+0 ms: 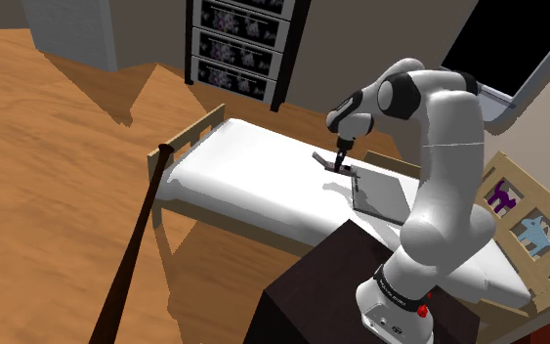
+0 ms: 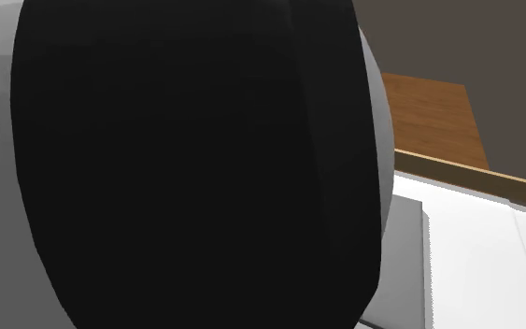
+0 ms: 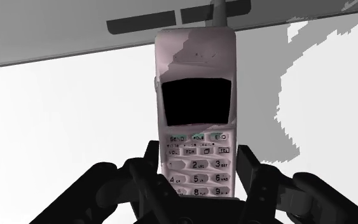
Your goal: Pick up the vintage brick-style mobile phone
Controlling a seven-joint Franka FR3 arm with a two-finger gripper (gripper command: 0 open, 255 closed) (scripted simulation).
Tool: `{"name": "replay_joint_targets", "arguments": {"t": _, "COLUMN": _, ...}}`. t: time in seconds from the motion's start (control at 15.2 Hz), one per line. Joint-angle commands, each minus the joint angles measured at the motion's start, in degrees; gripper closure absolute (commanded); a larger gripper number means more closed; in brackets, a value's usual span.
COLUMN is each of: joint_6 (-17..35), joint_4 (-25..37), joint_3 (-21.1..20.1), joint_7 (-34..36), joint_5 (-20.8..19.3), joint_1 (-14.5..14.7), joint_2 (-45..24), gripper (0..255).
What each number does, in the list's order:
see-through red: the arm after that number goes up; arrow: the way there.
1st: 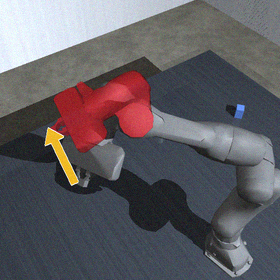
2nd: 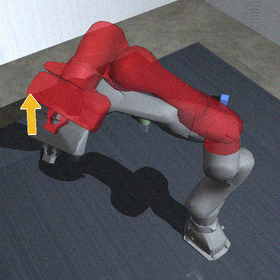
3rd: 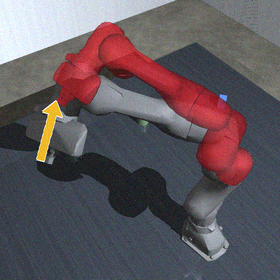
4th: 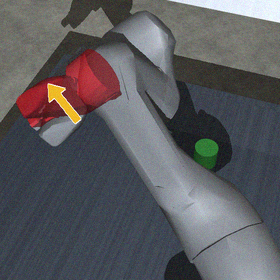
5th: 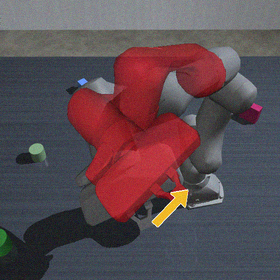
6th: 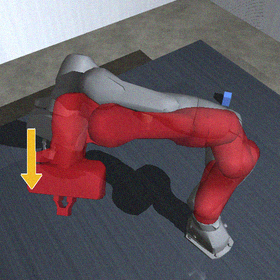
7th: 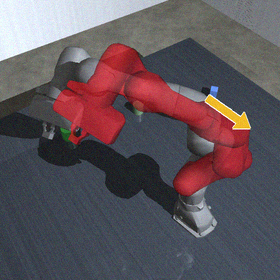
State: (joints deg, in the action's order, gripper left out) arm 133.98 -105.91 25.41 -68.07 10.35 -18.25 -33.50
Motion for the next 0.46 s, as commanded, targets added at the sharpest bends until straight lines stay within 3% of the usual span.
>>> {"name": "replay_joint_targets", "arguments": {"t": 0.0, "joint_6": -1.0, "joint_4": -0.1, "joint_3": 0.4, "joint_7": 0.2, "joint_5": -0.5, "joint_1": 0.3, "joint_2": 1.1, "gripper": 255}}
{"name": "replay_joint_targets", "arguments": {"t": 0.4, "joint_6": -3.2, "joint_4": 0.2, "joint_3": 1.1, "joint_7": 0.6, "joint_5": -1.5, "joint_1": 0.9, "joint_2": 3.2, "gripper": 255}}
